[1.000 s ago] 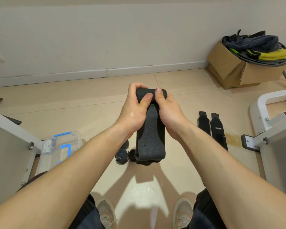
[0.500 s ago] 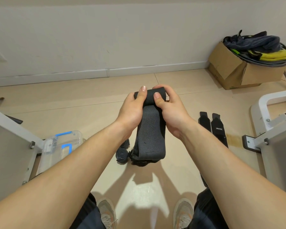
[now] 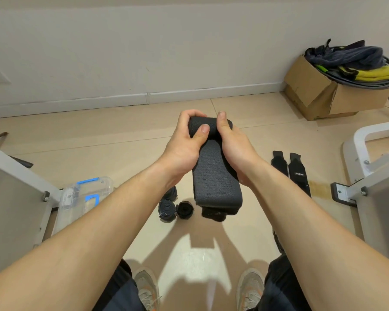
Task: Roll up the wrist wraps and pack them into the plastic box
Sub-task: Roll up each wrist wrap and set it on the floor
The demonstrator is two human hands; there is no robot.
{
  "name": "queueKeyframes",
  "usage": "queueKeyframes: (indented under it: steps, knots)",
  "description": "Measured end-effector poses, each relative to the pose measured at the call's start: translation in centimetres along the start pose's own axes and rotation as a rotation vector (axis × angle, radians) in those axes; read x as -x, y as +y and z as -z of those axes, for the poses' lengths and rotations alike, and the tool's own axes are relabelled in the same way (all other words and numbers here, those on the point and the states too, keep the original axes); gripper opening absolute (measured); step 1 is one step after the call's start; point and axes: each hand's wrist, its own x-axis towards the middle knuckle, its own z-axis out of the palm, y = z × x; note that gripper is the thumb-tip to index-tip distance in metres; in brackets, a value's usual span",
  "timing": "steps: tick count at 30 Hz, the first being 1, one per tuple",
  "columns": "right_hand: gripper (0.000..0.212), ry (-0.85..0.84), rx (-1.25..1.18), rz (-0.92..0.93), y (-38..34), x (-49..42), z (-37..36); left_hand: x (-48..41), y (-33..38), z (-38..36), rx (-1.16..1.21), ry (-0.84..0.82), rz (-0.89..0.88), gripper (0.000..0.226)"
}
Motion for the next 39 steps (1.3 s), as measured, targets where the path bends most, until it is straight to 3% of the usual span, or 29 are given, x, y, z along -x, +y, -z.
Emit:
queueKeyframes:
  steps: [4,10,13,15,18,22,24,27,31,34,39]
  knots:
    - [0.038,0.013,-0.103,0.015,0.2,-0.1,0.0,0.0,0.3,0.4,0.081,-0.064,0.033,0.022]
    - [0.014,0.011,-0.093,0.099,0.4,-0.1,0.0,-0.3,1.6,0.6,0.309,-0.062,0.300,0.024]
    - [0.006,-0.021,-0.045,0.146,0.8,-0.1,-0.1,-0.3,1.3,0.8,0.211,-0.066,0.387,0.056]
    - [0.002,-0.043,-0.052,0.167,0.8,-0.1,-0.3,-0.4,1.0,0.7,0.140,-0.002,0.328,0.058]
    - [0.013,-0.072,-0.113,0.161,0.7,-0.1,-0.3,-0.5,0.7,0.6,0.173,0.077,0.207,0.037]
    - [0.022,-0.128,-0.224,0.047,0.2,0.1,-0.2,-0.4,0.6,0.7,0.177,0.062,0.125,0.012]
    - [0.025,-0.101,-0.303,-0.017,-0.1,0.0,-0.2,-0.3,0.7,0.8,0.166,0.045,0.099,0.010]
    - [0.064,-0.059,-0.271,-0.069,-0.3,0.1,-0.2,-0.3,0.8,0.9,0.128,0.002,0.044,0.016]
    - [0.078,-0.081,-0.227,-0.075,-0.2,0.0,-0.2,-0.4,1.0,1.2,0.099,-0.049,-0.018,0.026]
    - [0.072,-0.090,-0.235,-0.063,-0.3,0.1,-0.2,-0.3,1.1,1.2,0.084,-0.086,-0.026,0.030]
    - [0.037,-0.042,-0.151,0.053,-0.2,0.2,0.0,-0.2,1.2,1.4,0.093,-0.118,-0.009,0.032]
